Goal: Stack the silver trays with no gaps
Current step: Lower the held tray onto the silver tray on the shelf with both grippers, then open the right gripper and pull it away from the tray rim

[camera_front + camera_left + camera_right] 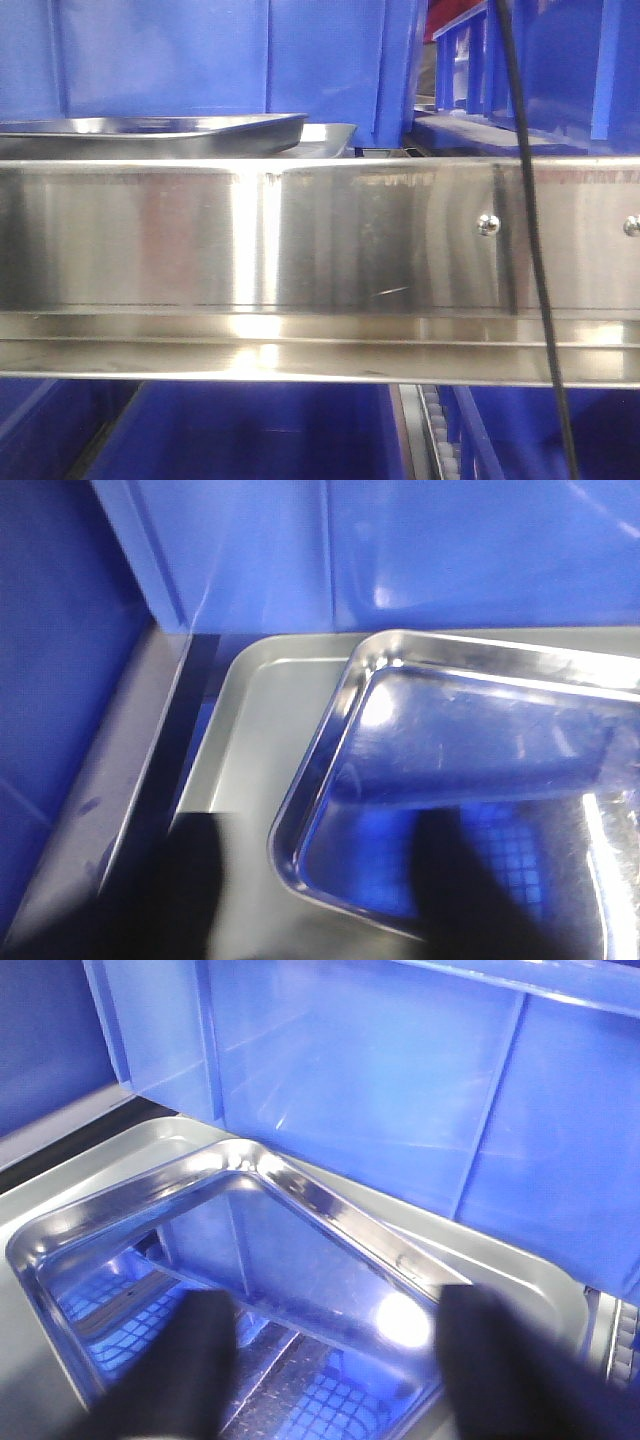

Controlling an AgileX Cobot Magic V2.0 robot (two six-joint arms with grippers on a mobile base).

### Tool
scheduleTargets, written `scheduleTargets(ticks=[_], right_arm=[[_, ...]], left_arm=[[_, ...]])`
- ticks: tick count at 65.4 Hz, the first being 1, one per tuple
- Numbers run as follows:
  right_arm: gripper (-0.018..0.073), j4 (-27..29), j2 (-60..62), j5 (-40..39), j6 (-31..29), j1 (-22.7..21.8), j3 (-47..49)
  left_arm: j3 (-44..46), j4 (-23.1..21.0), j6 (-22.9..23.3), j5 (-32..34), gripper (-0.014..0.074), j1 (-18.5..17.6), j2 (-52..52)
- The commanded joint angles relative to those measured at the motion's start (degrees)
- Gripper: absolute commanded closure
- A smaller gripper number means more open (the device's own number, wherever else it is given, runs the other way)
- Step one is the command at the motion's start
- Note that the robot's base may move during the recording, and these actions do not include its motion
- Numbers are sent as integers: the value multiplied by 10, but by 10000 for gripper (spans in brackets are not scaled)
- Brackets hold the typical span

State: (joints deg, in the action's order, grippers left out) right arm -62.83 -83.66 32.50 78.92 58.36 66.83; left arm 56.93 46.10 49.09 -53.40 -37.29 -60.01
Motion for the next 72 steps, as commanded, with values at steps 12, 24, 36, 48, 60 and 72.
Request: scheduleTargets(ticks=[12, 24, 36, 48, 60, 72], right_arm=[[628, -11, 4, 4, -4, 1, 4], [628, -20, 4, 7, -4, 1, 4], [628, -21, 4, 9, -4, 1, 4], [628, -21, 3, -29, -4, 1, 4], [628, -21, 3, -100, -4, 1, 4], [628, -21, 3, -183, -4, 1, 4]], left_arm=[[1, 8, -1, 53, 572, -5, 10], [1, 11, -1, 83, 572, -5, 10], [1, 11, -1, 86, 572, -5, 10], [1, 11, -1, 86, 572, -5, 10], [1, 11, -1, 86, 572, -5, 10], [1, 11, -1, 86, 572, -5, 10]])
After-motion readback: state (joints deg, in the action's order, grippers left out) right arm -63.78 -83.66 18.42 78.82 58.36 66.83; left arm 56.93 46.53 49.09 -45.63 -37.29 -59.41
